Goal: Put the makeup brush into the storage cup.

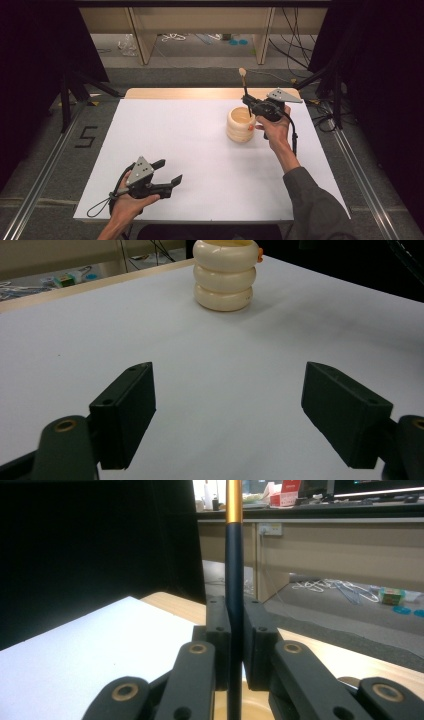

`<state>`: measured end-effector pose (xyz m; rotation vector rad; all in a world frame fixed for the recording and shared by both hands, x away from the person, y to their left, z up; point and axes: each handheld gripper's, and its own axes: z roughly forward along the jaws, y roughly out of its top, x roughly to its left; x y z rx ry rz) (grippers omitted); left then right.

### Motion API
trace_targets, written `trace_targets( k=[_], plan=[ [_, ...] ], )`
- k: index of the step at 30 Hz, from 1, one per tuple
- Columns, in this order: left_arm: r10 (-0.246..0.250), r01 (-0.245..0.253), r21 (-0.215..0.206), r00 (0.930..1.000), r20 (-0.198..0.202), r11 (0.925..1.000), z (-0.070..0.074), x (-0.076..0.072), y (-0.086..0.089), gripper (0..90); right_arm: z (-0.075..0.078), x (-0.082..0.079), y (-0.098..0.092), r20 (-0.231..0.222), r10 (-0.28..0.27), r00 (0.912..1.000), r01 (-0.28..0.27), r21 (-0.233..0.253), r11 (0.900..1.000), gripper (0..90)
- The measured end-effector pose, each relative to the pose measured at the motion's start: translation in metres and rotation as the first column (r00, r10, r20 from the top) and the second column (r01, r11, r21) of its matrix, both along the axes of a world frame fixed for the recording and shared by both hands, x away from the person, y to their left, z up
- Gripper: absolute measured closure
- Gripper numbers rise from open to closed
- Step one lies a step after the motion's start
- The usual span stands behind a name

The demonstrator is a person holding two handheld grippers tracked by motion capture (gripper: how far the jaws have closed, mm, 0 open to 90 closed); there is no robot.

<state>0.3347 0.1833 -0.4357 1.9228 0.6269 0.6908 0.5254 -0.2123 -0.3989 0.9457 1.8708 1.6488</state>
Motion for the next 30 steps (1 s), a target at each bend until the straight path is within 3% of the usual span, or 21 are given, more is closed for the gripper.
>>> trace_targets(
  k=[5,11,12,13,30],
  plan=[
    [-0.008,0.008,-0.002,1.0,0.005,1.0,0.0,0.001,0.0,21.7,-0.003,0.004,0.003,0.002,0.003,1.0,-0.003,0.022,1.0,84.1],
    [-0.003,0.003,-0.001,1.0,0.005,1.0,0.0,0.0,0.0,21.7,-0.007,0.007,0.003,-0.014,0.002,0.9999,-0.002,0.012,1.0,84.1],
    [0.045,-0.066,-0.144,0.988,-0.148,0.9874,-0.006,-0.011,-0.009,21.7,-0.008,0.007,0.004,-0.015,-0.003,0.9999,0.003,0.006,1.0,84.0],
    [0.005,-0.005,-0.001,1.0,-0.005,1.0,0.0,-0.001,0.0,21.7,-0.008,0.008,0.004,-0.014,-0.005,0.9999,0.005,0.005,1.0,84.0],
    [-0.002,0.002,0.003,1.0,0.0,1.0,0.0,0.0,0.001,21.8,-0.019,0.013,0.009,-0.023,0.006,0.9997,-0.005,0.008,1.0,84.0]
  ],
)
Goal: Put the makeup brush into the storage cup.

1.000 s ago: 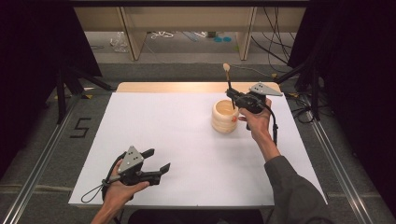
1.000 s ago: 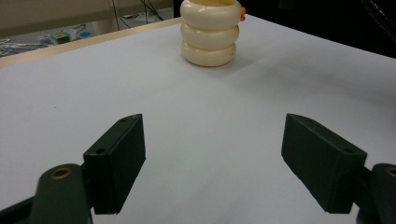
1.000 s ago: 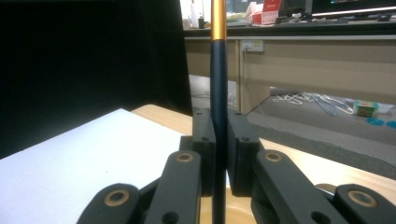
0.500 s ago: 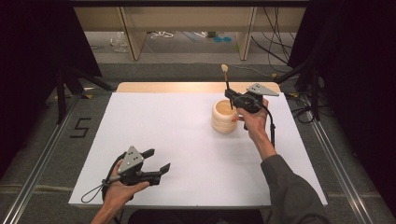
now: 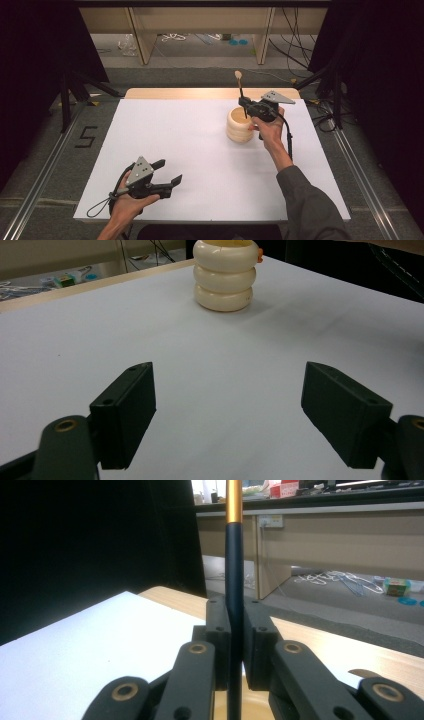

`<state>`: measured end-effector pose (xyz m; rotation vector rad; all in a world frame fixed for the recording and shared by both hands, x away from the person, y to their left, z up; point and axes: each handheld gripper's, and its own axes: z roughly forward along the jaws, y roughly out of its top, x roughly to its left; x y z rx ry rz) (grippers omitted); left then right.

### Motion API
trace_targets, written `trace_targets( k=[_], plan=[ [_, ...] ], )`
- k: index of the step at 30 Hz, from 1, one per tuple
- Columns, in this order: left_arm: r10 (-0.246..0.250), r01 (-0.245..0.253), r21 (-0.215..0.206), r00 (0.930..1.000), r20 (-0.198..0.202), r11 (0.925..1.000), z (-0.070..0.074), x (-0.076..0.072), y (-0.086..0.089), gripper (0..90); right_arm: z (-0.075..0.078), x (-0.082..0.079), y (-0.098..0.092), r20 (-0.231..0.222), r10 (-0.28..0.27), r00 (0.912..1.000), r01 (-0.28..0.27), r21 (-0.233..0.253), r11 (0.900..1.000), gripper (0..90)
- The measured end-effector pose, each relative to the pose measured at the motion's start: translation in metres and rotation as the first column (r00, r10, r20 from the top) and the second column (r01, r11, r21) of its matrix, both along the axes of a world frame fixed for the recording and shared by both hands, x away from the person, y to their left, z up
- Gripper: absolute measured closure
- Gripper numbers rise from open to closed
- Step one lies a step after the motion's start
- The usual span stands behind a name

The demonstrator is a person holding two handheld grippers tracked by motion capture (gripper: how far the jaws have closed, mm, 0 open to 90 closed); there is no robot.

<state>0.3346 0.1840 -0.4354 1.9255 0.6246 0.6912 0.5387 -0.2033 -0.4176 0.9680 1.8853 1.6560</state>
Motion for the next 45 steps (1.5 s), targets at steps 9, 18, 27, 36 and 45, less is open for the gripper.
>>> trace_targets(
  k=[9,18,27,36,45],
  plan=[
    [-0.008,0.008,-0.005,1.0,0.005,1.0,0.0,0.0,-0.001,21.8,-0.003,0.0,0.001,-0.005,-0.002,1.0,0.002,0.008,1.0,84.0],
    [-0.002,0.002,-0.002,1.0,0.001,1.0,0.0,0.0,0.0,21.8,-0.007,0.002,0.005,-0.009,0.0,1.0,0.0,0.014,1.0,84.0],
    [-0.003,0.003,-0.001,1.0,-0.001,1.0,0.0,0.0,0.0,21.8,-0.012,0.002,0.004,-0.013,-0.006,0.9999,0.006,0.012,1.0,84.0],
    [-0.004,0.004,-0.001,1.0,-0.003,1.0,0.0,-0.001,-0.001,21.9,-0.018,0.001,0.003,-0.02,-0.011,0.9997,0.011,0.016,1.0,84.0],
    [-0.016,0.016,-0.001,0.9999,0.004,0.9999,0.0,0.0,-0.001,22.0,-0.021,0.0,0.002,-0.025,-0.022,0.9995,0.022,0.016,1.0,84.0]
  ],
)
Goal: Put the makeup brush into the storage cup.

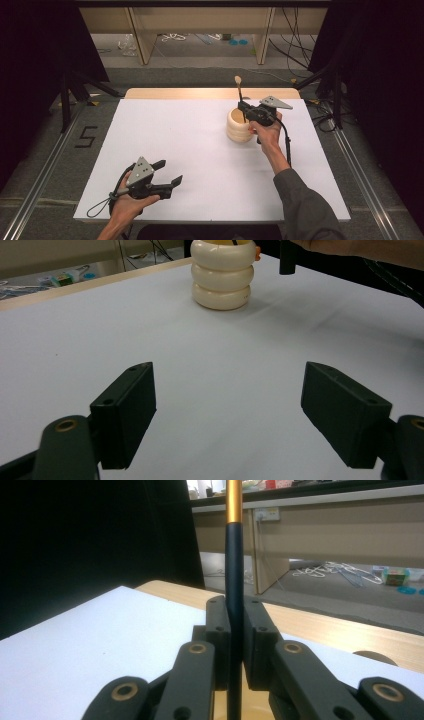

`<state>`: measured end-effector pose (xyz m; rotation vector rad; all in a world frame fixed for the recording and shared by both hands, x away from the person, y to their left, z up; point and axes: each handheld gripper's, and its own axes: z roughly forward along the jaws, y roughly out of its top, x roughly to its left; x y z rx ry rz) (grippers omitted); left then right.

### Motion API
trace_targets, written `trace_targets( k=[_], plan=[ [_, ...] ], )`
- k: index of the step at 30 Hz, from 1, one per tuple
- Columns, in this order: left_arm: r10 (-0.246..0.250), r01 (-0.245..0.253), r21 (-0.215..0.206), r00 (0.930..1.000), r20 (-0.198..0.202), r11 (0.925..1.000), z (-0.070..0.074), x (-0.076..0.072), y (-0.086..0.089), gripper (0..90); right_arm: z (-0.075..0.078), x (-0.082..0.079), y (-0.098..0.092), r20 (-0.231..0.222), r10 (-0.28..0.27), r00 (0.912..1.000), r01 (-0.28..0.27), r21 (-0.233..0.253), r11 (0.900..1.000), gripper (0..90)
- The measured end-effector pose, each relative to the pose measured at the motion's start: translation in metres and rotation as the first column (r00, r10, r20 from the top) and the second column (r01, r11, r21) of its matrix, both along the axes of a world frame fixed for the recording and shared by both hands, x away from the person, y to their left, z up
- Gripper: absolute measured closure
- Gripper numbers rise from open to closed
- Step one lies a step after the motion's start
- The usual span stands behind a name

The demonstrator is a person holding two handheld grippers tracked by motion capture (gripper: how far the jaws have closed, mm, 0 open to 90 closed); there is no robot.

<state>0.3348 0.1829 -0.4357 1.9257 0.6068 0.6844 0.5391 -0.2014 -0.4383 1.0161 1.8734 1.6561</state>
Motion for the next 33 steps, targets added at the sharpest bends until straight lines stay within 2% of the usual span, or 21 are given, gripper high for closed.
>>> trace_targets(
  k=[10,11,12,15,16,17,21,22,33],
  plan=[
    [0.012,-0.012,0.003,0.9999,-0.007,0.9999,0.001,-0.001,0.001,22.2,-0.001,-0.002,0.0,0.001,0.0,1.0,0.0,-0.006,1.0,83.9],
    [0.011,-0.014,-0.045,0.9979,-0.064,0.9989,-0.002,-0.005,-0.003,22.2,-0.001,-0.002,0.0,0.001,0.0,1.0,0.0,-0.007,1.0,84.0],
    [0.044,-0.059,-0.113,0.9905,-0.13,0.9918,-0.004,-0.011,-0.007,22.2,-0.001,-0.002,0.0,0.003,0.008,1.0,-0.008,0.0,1.0,83.9],
    [0.042,-0.055,-0.106,0.9912,-0.125,0.9928,-0.004,-0.01,-0.007,22.2,-0.001,-0.002,0.001,0.006,0.002,1.0,-0.002,-0.009,1.0,84.0],
    [0.014,-0.014,0.005,0.9999,-0.009,0.9999,0.001,-0.002,0.0,22.2,-0.001,-0.002,0.001,0.0,0.0,1.0,0.0,-0.018,1.0,83.9],
    [0.046,-0.062,-0.116,0.9899,-0.134,0.9913,-0.004,-0.011,-0.007,22.3,-0.001,-0.002,0.001,0.001,-0.001,1.0,0.001,-0.018,1.0,83.9],
    [0.046,-0.062,-0.116,0.99,-0.133,0.9913,-0.004,-0.011,-0.007,22.3,-0.002,-0.001,-0.001,0.001,-0.005,1.0,0.005,-0.014,1.0,83.9],
    [0.015,-0.015,-0.001,0.9998,-0.011,0.9999,0.001,-0.002,0.0,22.3,-0.002,-0.001,-0.001,-0.003,-0.01,0.9999,0.01,-0.015,1.0,83.9],
    [0.014,-0.014,0.002,0.9999,-0.006,0.9999,0.001,-0.002,0.001,22.6,-0.004,0.002,-0.001,0.002,-0.009,1.0,0.009,-0.001,1.0,83.9]
  ],
)
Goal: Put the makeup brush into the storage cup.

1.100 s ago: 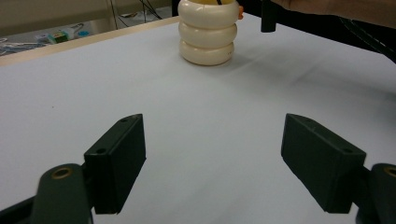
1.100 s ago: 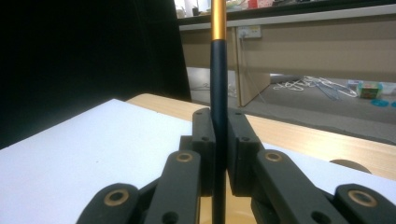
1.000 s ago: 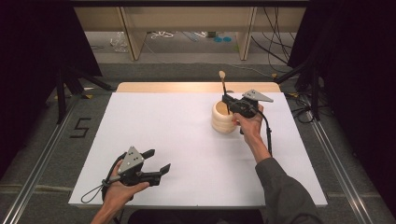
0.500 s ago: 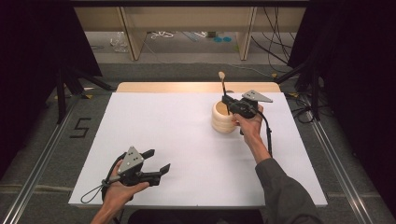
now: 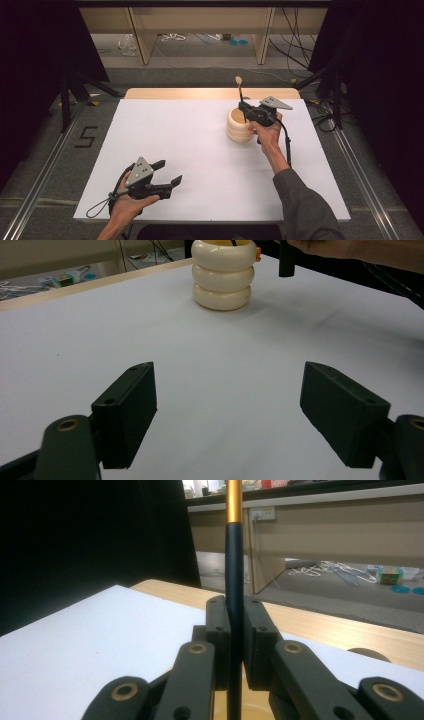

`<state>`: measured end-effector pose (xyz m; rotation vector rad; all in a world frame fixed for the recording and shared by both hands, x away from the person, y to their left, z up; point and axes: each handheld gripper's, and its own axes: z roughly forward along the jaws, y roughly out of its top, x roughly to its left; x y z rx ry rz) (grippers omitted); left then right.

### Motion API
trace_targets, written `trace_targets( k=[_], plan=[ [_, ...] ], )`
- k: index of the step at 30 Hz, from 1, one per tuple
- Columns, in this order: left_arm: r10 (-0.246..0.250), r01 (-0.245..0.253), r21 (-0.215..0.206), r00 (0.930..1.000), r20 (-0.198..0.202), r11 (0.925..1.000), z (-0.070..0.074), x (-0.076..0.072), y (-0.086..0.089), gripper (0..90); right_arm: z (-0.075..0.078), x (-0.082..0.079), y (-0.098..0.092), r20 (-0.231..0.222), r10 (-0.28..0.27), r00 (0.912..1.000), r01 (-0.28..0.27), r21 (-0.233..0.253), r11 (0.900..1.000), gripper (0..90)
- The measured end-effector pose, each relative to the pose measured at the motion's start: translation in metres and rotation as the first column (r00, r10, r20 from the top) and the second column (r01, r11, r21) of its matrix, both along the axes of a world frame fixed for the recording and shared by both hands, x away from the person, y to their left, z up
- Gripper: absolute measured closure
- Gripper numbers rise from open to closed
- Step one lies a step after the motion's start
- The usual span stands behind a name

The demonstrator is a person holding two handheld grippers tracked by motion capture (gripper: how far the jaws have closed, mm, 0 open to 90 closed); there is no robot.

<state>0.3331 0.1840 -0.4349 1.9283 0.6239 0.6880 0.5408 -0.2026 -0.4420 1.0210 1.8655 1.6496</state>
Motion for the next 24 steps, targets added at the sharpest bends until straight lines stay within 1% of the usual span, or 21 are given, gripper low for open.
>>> trace_targets(
  k=[4,5,7,9,11,13,15,16,17,19,20,21,22,23,24],
  plan=[
    [0.0,0.0,0.0,1.0,0.0,1.0,0.0,-0.0001,0.0,22.6,-0.0005,0.0003,-0.0006,-0.005,-0.004,1.0,0.004,-0.002,1.0,83.9],
    [0.0,0.0,-0.001,1.0,-0.001,1.0,0.0,-0.0001,0.0,22.6,-0.0011,0.0008,-0.0005,0.0,-0.003,1.0,0.003,0.002,1.0,83.8],
    [0.0,0.0,0.0,1.0,0.0,1.0,0.0,0.0,0.0001,22.6,-0.0014,0.0008,-0.0006,0.0,-0.002,1.0,0.002,-0.002,1.0,83.5],
    [0.001,-0.001,0.0,1.0,0.0,1.0,0.0001,-0.0002,0.0001,22.7,-0.0016,0.0002,-0.0005,-0.004,-0.002,1.0,0.002,-0.017,1.0,82.5],
    [0.0,0.0,-0.001,1.0,0.0,1.0,0.0001,-0.0001,0.0003,22.7,-0.0021,0.0005,-0.0004,0.0,-0.005,1.0,0.005,-0.029,1.0,78.4],
    [-0.001,0.001,-0.002,1.0,0.001,1.0,0.0002,-0.0001,0.0006,22.7,-0.002,-0.0005,0.0,-0.021,-0.01,0.9997,0.01,-0.028,1.0,73.5],
    [-0.002,0.002,-0.002,1.0,-0.001,1.0,0.0003,0.0001,0.0009,22.7,-0.0015,-0.0006,-0.0009,-0.026,-0.041,0.9988,0.04,-0.026,0.999,64.5],
    [-0.002,0.002,-0.001,1.0,-0.001,1.0,0.0003,0.0002,0.001,22.7,-0.0007,-0.0007,-0.0022,-0.032,-0.045,0.9985,0.045,-0.008,0.999,64.2],
    [-0.001,0.001,-0.001,1.0,-0.002,1.0,0.0003,0.0002,0.0011,22.7,-0.0001,-0.0001,-0.0032,-0.026,-0.042,0.9988,0.042,0.001,0.999,63.6],
    [-0.002,0.002,-0.002,1.0,-0.001,1.0,0.0003,0.0002,0.0012,22.7,0.0024,-0.0009,-0.0046,-0.025,-0.045,0.9987,0.045,-0.002,0.999,60.2],
    [-0.002,0.002,-0.001,1.0,-0.001,1.0,0.0004,0.0002,0.0013,22.7,0.0035,-0.0011,-0.005,-0.029,-0.047,0.9985,0.047,0.009,0.999,58.2],
    [-0.002,0.002,-0.001,1.0,-0.001,1.0,0.0004,0.0003,0.0012,22.7,0.0044,-0.0016,-0.0057,-0.029,-0.044,0.9986,0.044,0.01,0.999,57.5],
    [-0.001,0.001,0.0,1.0,-0.001,1.0,0.0003,0.0003,0.0011,22.7,0.0053,-0.0022,-0.0065,-0.033,-0.056,0.9979,0.056,-0.005,0.998,56.4],
    [-0.002,0.002,-0.001,1.0,-0.001,1.0,0.0003,0.0002,0.001,22.7,0.006,-0.0027,-0.0074,-0.032,-0.046,0.9984,0.046,0.003,0.999,55.0],
    [-0.002,0.002,-0.001,1.0,-0.001,1.0,0.0004,0.0001,0.0009,22.7,0.007,-0.0032,-0.0088,-0.042,-0.055,0.9976,0.055,-0.006,0.998,53.4]
  ],
)
